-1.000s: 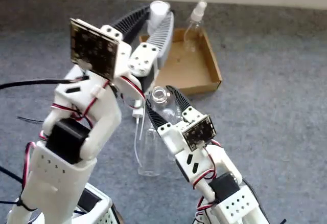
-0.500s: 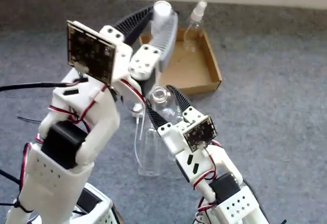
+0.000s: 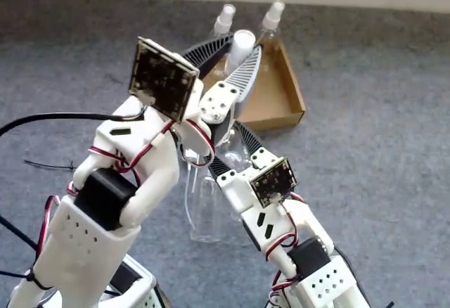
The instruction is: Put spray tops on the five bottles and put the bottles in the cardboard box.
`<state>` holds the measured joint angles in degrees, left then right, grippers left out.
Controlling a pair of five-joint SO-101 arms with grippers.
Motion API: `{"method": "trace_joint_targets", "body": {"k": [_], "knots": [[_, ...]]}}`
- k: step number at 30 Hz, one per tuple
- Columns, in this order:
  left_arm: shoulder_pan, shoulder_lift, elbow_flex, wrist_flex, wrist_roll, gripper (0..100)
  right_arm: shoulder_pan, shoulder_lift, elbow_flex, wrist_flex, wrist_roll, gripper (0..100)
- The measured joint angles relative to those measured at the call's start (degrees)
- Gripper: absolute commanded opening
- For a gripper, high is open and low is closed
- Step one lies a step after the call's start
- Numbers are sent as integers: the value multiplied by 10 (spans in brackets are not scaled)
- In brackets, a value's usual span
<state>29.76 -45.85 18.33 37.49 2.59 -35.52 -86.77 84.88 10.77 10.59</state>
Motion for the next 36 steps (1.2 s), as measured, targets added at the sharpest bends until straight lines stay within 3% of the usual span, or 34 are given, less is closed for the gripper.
{"method": "trace_joint_targets", "body": {"k": [6, 14, 19, 25, 31, 36], "knots": [[-25, -24, 78, 0, 1, 5, 0, 1, 1, 4, 0, 4], [-28, -172, 249, 0, -1, 5, -1, 0, 1, 39, -40, 4], [-27, -207, 357, -1, -55, 8, -1, 1, 2, 53, -43, 4], [-32, -209, 366, -1, -62, 12, -1, 0, 1, 53, -44, 4], [-32, -209, 370, -1, -63, 175, -1, 1, 1, 53, -44, 4], [-42, -209, 371, 4, -66, 179, 0, 0, 0, 53, -44, 4]]}}
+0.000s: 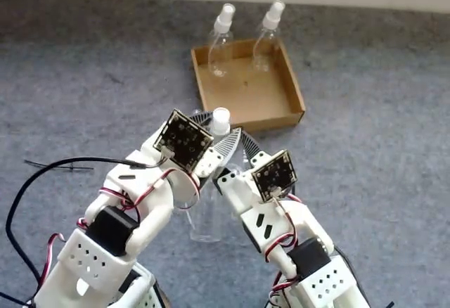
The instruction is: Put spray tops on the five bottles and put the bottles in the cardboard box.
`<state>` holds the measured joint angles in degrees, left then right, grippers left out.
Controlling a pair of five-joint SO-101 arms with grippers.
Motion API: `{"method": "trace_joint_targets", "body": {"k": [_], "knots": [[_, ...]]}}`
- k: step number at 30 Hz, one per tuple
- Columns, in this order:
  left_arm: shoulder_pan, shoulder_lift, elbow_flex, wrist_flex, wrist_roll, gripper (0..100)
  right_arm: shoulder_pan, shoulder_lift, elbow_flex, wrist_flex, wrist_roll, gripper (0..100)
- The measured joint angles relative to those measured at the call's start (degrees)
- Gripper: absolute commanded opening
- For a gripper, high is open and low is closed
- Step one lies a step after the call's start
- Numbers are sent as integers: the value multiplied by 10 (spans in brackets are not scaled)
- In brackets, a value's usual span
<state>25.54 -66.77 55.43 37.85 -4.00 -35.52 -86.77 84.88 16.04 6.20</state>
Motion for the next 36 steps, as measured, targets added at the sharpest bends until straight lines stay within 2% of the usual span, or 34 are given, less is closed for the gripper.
{"method": "trace_joint_targets", "body": {"k": [6, 11, 17, 24, 31, 36], "knots": [[-24, -31, -22, 68, -1, 182, -1, -1, 0, 0, 0, 4], [-52, -79, -55, 93, -1, 182, -1, -1, 0, 0, 0, 4], [-69, -102, -60, 93, -1, 178, -1, -2, 0, 0, 0, 4], [-142, -106, -60, 91, -1, 178, -1, -2, 0, 0, 0, 4], [-143, -102, -43, 41, -1, 178, -1, -2, 0, 0, 0, 4], [-123, -21, -40, 11, -22, 178, 0, -2, 0, 0, 0, 4]]}}
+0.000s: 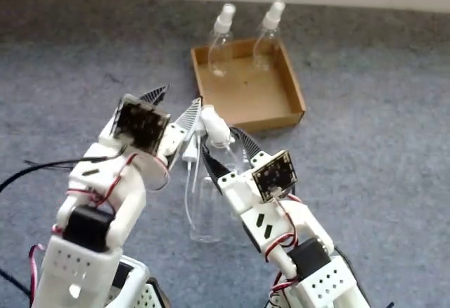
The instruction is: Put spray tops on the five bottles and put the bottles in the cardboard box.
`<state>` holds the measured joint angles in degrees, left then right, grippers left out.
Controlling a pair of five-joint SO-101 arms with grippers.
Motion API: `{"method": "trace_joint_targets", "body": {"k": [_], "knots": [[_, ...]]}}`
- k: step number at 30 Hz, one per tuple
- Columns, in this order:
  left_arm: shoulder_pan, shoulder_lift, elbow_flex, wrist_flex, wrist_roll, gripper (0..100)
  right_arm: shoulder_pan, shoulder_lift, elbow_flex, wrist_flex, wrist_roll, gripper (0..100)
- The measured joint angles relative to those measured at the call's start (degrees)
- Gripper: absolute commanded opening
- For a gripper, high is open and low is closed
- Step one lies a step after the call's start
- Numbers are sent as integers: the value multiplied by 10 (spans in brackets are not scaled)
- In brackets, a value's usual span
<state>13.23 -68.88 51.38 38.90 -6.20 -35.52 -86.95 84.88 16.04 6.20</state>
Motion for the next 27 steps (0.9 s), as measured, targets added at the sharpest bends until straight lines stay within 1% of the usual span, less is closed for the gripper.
{"method": "trace_joint_targets", "body": {"k": [3, 10, 18, 20, 23, 27], "knots": [[5, 34, 0, -6, -4, 178, 1, 0, 0, 0, 0, 4], [60, 47, 1, -7, -4, 178, 2, 0, 0, 0, -1, 4], [55, 47, -2, -7, -4, 178, 2, 0, 0, 0, -1, 4], [44, 47, -17, -7, -4, 178, 2, 0, 0, 0, -1, 4], [27, 47, -55, -7, -25, 178, 1, 0, 0, 0, -1, 4], [30, 47, -79, -7, -34, 178, -1, 0, 0, 0, -1, 4]]}}
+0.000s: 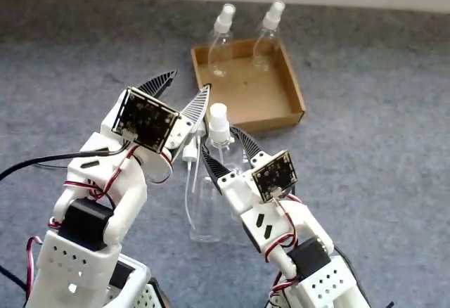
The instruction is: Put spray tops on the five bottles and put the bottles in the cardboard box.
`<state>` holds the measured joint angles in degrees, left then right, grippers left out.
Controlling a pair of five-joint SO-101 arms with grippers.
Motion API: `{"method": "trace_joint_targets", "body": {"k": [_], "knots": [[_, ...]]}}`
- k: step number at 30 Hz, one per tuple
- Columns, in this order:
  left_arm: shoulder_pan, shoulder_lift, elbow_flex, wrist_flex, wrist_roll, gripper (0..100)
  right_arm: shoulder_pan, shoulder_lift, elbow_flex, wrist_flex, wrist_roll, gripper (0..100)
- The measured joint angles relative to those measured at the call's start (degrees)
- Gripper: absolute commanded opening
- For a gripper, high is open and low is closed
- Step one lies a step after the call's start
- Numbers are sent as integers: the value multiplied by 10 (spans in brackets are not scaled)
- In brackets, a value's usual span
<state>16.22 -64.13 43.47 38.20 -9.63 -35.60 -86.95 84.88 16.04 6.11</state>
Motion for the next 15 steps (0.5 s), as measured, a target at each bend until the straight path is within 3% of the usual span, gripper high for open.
{"method": "trace_joint_targets", "body": {"k": [7, 15], "knots": [[3, 39, -11, 2, 0, 178, 0, 0, 0, 0, 0, 4], [44, 73, -49, 61, 1, 178, 0, 0, 0, 0, 0, 4]]}}
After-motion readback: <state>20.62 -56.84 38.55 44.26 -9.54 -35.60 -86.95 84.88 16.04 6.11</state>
